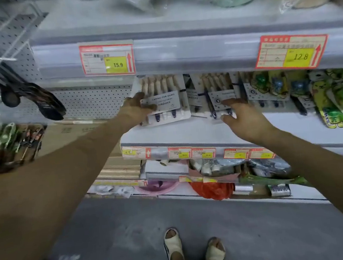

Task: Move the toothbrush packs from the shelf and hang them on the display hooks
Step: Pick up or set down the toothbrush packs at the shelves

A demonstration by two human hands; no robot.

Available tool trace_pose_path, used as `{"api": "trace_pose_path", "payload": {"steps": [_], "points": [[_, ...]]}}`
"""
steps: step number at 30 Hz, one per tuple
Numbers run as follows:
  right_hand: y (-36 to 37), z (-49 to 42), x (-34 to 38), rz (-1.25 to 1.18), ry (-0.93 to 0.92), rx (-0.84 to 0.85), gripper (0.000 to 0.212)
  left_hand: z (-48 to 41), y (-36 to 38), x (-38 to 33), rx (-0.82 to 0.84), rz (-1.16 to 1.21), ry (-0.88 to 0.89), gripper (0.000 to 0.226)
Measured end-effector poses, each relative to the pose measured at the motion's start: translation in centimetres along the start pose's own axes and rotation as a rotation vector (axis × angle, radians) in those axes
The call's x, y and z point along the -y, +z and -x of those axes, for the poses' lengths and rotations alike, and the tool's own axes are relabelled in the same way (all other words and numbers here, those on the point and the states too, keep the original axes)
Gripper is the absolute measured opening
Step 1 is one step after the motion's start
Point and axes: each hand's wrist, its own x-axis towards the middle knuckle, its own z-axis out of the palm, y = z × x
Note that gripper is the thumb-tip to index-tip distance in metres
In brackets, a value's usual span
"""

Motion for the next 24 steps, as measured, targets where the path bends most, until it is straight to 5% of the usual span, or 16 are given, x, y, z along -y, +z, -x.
{"api": "trace_pose_path", "payload": {"steps": [8,16,24], "points": [[1.0,-0.7,-1.9,0.116,0.063,-0.001,0.051,0.5,-0.5,-0.6,-0.066,0.082,0.031,0.097],[2.2,-1.3,-1.7,0.436,-0.044,-0.092,0.070,3.8,-0.3,-1.2,-0.085,0.531,0.045,0.083],[3.1,-2.1,-1.8,0.317,-0.062,-0.002,0.078,5.1,-0.5,0.0,-0.056,0.651,0.062,0.077]]}}
